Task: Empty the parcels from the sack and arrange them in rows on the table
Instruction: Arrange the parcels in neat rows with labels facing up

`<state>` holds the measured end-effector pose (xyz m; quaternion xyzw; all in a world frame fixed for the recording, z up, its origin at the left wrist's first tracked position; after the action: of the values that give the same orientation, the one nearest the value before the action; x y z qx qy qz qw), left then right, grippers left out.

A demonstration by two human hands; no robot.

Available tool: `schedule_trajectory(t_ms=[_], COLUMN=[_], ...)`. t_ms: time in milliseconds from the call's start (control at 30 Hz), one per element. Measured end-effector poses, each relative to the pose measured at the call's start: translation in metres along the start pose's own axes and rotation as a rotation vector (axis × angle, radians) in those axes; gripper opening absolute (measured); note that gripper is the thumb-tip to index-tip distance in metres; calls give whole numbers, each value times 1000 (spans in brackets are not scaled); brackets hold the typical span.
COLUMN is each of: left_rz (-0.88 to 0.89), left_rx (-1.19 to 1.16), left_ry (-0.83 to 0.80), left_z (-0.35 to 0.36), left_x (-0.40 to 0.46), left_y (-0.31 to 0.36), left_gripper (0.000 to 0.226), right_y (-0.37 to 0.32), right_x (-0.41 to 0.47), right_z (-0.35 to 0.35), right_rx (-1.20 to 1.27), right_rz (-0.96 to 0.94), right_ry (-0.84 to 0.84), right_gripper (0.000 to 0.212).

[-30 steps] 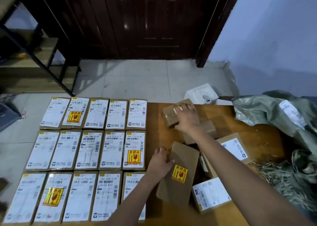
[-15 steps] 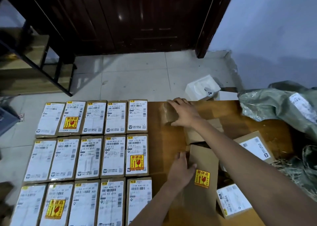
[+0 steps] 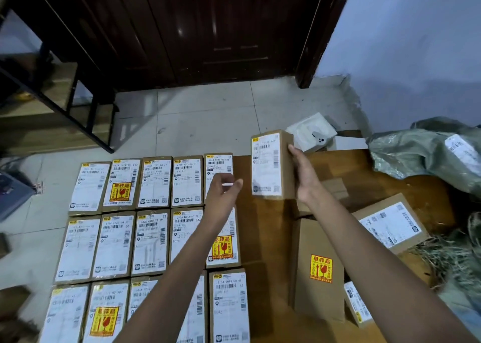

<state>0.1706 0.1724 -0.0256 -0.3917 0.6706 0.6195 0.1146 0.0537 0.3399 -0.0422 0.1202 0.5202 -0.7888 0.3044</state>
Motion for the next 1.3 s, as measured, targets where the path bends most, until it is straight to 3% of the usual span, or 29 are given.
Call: schedule_trajectory(t_ms=[233,333,467,600,767,867,1133,1300], left_rz=[-205,-269,-261,-200,-72,16,-28,-32], left_rx=[-139,-252,-275,-204,-30,60,175,209], left_ry=[-194,-230,-155,-101,-16,73,92,103], left_z=[2,1,-2,-1,1,-8,-17,-15], left_x=[8,8,12,17,21,27,47,50], left_y=[-6,-11,-16,-14,-8,-11,-37,-36], left_gripper=[56,45,44,49,43,35,33,35], right_y=[37,48,55,61,55,53,77,78], right_x=[-17,-19,-26,-36,-27,-7,31,33], right_z=[19,26,20,9,4,4,3,4], right_rx=[-40,-105,-329,-346,-347,-502,-598,-725], right_rz=[88,120,-8,-80,-136,-180,-93,-157], right_ry=[-15,8,65,90,184,197,188,259], right_gripper=[53,57,71,31,47,57,63,47])
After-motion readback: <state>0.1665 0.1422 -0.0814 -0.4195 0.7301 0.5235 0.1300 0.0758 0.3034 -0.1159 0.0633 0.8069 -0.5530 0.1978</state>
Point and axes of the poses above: each hand's wrist, its own x-axis towards the middle knuckle, its own z-axis out of the palm, y = z × x, the point moved 2 cm from there along x, towards the middle knuckle, and after that the axes turned 15 degrees about -z, right-handed, at the moved point
